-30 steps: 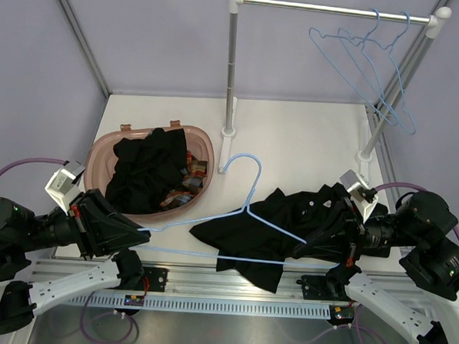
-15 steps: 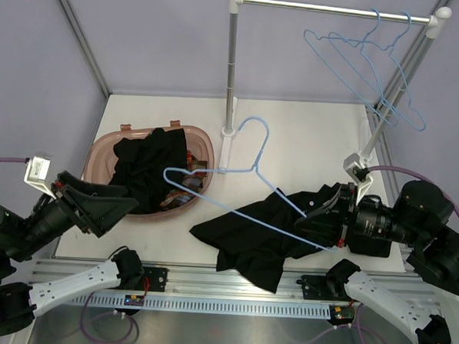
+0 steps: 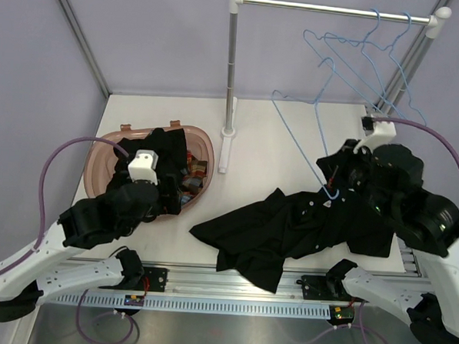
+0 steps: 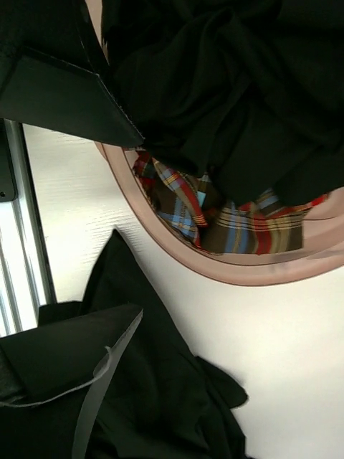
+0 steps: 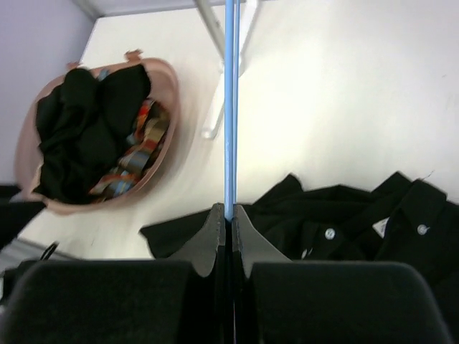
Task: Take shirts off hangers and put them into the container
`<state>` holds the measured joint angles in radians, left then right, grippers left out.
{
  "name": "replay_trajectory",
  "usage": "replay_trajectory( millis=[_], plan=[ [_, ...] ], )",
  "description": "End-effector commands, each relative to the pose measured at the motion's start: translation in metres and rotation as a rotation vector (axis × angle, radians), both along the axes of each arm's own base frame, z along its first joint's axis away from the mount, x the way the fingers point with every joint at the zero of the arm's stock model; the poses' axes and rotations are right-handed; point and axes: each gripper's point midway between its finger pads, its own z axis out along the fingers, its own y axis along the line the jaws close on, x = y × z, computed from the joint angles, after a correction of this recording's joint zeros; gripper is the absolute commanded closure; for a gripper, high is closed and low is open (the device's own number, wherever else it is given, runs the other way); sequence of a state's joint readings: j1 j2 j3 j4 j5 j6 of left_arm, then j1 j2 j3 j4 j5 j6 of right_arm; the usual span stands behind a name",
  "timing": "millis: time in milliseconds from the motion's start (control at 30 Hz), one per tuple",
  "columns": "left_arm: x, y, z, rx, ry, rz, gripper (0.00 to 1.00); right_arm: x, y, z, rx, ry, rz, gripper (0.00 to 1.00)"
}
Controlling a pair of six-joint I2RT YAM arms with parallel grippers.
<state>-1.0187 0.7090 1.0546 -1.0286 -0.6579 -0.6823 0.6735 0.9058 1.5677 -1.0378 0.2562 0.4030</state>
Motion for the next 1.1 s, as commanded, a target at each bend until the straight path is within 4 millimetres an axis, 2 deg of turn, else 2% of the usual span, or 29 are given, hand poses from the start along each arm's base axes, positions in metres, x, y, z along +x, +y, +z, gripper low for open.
replay_trajectory(
  millis=[0, 33, 67, 100, 133, 200, 233, 300, 333, 367, 533, 567, 667, 700, 767, 800, 867, 900, 1067],
  plan=[
    [0.008, -0.023, 0.030, -0.188, -0.098, -0.036, 0.05, 0.060, 0.011, 0.032, 0.002, -0.120, -0.143, 1.00],
    [0.008, -0.029, 0.022, -0.185, -0.088, -0.056, 0.07, 0.068, 0.013, 0.047, 0.012, -0.150, -0.157, 1.00],
    [0.007, -0.045, 0.026, -0.225, -0.095, -0.115, 0.09, 0.086, 0.023, 0.040, -0.034, -0.140, -0.164, 1.00],
    [0.007, -0.056, 0.024, -0.237, -0.092, -0.153, 0.10, 0.095, 0.028, 0.045, -0.037, -0.146, -0.170, 1.00],
    [0.007, -0.067, 0.014, -0.222, -0.072, -0.187, 0.13, 0.109, 0.034, 0.053, -0.045, -0.152, -0.178, 1.00],
    [0.004, -0.095, 0.015, -0.256, -0.067, -0.298, 0.15, 0.119, 0.038, 0.061, -0.047, -0.155, -0.183, 1.00],
    [0.006, -0.106, 0.007, -0.240, -0.049, -0.323, 0.16, 0.122, 0.038, 0.077, -0.028, -0.184, -0.189, 1.00],
    [0.006, -0.123, 0.005, -0.238, -0.059, -0.376, 0.15, 0.132, 0.041, 0.079, -0.035, -0.181, -0.195, 1.00],
    [0.007, -0.133, -0.004, -0.211, -0.044, -0.394, 0.14, 0.132, 0.041, 0.091, -0.017, -0.202, -0.189, 1.00],
    [0.009, -0.139, -0.003, -0.207, -0.056, -0.404, 0.12, 0.141, 0.039, 0.087, -0.028, -0.190, -0.201, 1.00],
    [0.015, -0.172, -0.018, -0.156, -0.056, -0.459, 0.07, 0.160, 0.027, 0.094, -0.019, -0.190, -0.231, 1.00],
    [0.020, -0.181, -0.030, -0.122, -0.043, -0.463, 0.07, 0.162, 0.025, 0.095, -0.015, -0.193, -0.236, 1.00],
    [0.027, -0.198, -0.039, -0.098, -0.035, -0.481, 0.06, 0.170, 0.022, 0.093, -0.016, -0.184, -0.242, 1.00],
    [0.030, -0.206, -0.050, -0.078, -0.017, -0.487, 0.05, 0.172, 0.019, 0.093, -0.019, -0.183, -0.251, 1.00],
    [0.033, -0.217, -0.056, -0.070, -0.009, -0.501, 0.04, 0.176, 0.018, 0.088, -0.023, -0.172, -0.256, 1.00],
    [0.036, -0.224, -0.069, -0.044, 0.014, -0.505, 0.04, 0.178, 0.018, 0.086, -0.024, -0.167, -0.256, 1.00],
    [0.039, -0.236, -0.068, -0.047, 0.016, -0.523, 0.04, 0.180, 0.016, 0.082, -0.026, -0.163, -0.262, 1.00],
    [0.040, -0.241, -0.075, -0.035, 0.031, -0.526, 0.04, 0.182, 0.015, 0.077, -0.031, -0.152, -0.265, 1.00],
    [0.041, -0.256, -0.058, -0.085, 0.018, -0.545, 0.04, 0.185, 0.008, 0.064, -0.039, -0.131, -0.283, 1.00]
  ],
)
